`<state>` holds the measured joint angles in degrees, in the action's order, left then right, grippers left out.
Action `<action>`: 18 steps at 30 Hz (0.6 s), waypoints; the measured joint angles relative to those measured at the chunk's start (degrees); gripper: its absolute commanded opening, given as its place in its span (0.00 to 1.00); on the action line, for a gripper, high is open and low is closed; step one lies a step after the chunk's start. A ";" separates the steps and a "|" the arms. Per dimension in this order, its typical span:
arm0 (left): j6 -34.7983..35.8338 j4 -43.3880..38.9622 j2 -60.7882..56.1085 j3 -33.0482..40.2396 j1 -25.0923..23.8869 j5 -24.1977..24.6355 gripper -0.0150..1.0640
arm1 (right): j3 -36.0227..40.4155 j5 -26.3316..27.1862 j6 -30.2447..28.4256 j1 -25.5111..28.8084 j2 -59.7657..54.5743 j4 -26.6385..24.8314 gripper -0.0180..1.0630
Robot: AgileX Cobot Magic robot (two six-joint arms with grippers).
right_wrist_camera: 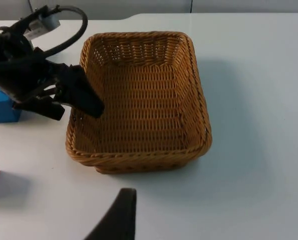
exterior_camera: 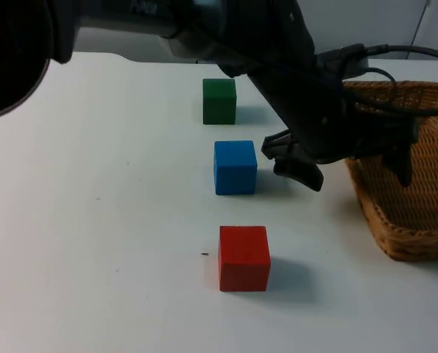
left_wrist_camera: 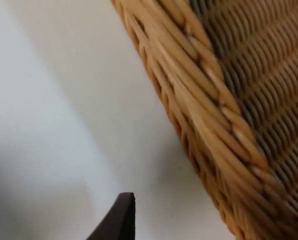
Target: Pick up the basket with the left hand and place the blue cube into the basket with the right hand.
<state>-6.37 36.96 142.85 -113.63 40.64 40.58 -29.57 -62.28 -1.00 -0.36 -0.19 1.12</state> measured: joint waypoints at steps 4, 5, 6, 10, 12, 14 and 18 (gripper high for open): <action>0.50 0.00 2.17 -1.58 0.09 0.21 0.98 | 0.00 0.00 0.00 0.00 0.00 0.00 0.98; 0.50 0.00 2.17 -1.58 0.09 0.21 0.98 | 0.00 0.00 0.00 0.00 0.00 0.00 0.98; 0.50 0.00 2.42 -1.61 0.09 0.21 0.98 | 0.00 0.00 0.00 0.00 0.00 0.00 0.98; 0.58 0.00 3.07 -1.83 0.09 -0.10 0.98 | 0.00 0.00 0.13 0.00 0.00 0.00 0.98; 0.58 0.30 3.18 -1.85 0.09 -0.42 0.98 | 0.00 0.00 0.28 0.00 0.00 0.10 0.98; 0.58 0.33 3.21 -1.85 0.20 -0.71 0.98 | 0.00 0.00 0.38 0.00 0.00 0.23 0.98; 0.58 0.33 3.21 -1.85 0.68 -1.30 0.98 | 0.00 0.00 0.38 0.00 0.00 0.23 0.98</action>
<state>-5.79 37.29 146.06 -115.48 41.32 39.29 -29.57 -62.28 -0.62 -0.36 -0.19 1.35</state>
